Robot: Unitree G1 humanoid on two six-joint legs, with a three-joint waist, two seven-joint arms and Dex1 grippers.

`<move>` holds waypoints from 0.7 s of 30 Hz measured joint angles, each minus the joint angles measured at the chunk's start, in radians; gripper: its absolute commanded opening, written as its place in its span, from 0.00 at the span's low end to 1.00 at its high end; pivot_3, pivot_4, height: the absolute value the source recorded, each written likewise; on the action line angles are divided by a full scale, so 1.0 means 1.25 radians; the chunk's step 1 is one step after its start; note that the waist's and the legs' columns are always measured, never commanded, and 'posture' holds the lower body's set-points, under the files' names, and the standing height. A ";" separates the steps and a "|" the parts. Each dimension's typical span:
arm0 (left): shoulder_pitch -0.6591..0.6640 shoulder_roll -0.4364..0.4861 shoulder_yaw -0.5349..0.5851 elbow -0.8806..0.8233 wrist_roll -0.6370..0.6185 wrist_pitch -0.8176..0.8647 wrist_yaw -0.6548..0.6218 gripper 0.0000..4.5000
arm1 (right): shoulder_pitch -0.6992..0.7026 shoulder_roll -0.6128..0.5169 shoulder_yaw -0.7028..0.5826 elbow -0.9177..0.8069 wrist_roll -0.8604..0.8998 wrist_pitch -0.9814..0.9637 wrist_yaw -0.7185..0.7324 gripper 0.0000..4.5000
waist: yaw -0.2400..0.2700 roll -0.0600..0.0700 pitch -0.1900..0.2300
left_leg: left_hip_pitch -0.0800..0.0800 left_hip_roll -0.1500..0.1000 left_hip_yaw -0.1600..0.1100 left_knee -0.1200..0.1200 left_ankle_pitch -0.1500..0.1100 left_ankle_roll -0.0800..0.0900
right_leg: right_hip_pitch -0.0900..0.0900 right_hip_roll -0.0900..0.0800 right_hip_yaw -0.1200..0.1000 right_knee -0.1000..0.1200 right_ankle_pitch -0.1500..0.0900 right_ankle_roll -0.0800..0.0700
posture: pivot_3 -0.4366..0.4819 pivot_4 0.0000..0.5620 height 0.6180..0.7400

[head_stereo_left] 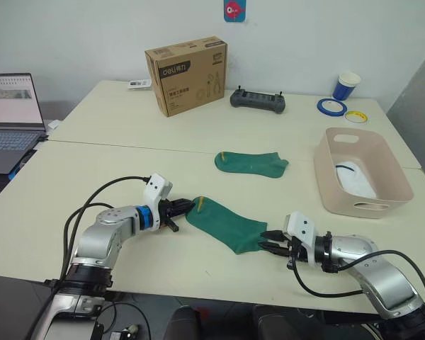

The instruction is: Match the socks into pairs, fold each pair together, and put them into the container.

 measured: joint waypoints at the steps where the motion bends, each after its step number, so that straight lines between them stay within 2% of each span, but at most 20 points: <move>1: 0.003 0.000 0.000 -0.005 -0.001 0.003 0.000 0.00 | -0.003 -0.003 0.005 0.007 -0.009 -0.013 0.007 0.01 | 0.000 0.000 0.000 | 0.000 0.000 0.000 0.000 0.000 0.000 | 0.000 0.000 0.000 0.000 0.000 0.000 | 0.48 0.27 1.00; 7: 0.047 0.000 0.021 -0.064 -0.032 0.048 0.005 0.00 | -0.026 -0.023 0.012 0.033 -0.020 -0.050 0.057 0.01 | 0.000 0.000 0.000 | 0.000 0.000 0.000 0.000 0.000 0.000 | 0.000 0.000 0.000 0.000 0.000 0.000 | 0.48 0.27 1.00; 10: 0.105 0.000 0.045 -0.140 -0.060 0.095 0.031 0.00 | -0.049 -0.044 0.005 0.035 -0.011 -0.062 0.094 0.01 | -0.003 0.000 0.000 | 0.000 0.001 0.000 0.000 0.000 0.000 | 0.000 0.000 0.000 0.000 0.000 0.000 | 0.48 0.27 1.00; 16: 0.238 -0.019 0.091 -0.329 -0.122 0.202 0.124 0.00 | -0.108 -0.099 -0.019 0.078 0.007 -0.104 0.183 0.01 | -0.003 0.000 0.000 | 0.001 0.001 0.000 0.000 0.000 0.000 | 0.000 0.000 0.000 0.000 0.000 0.000 | 0.48 0.27 1.00; 21: 0.316 -0.086 0.103 -0.436 -0.137 0.234 0.228 0.00 | -0.118 -0.116 0.002 0.105 0.011 -0.131 0.272 0.01 | -0.001 0.000 0.000 | 0.001 0.001 0.000 0.000 0.000 0.000 | 0.000 0.000 0.000 0.000 0.000 0.000 | 0.48 0.27 1.00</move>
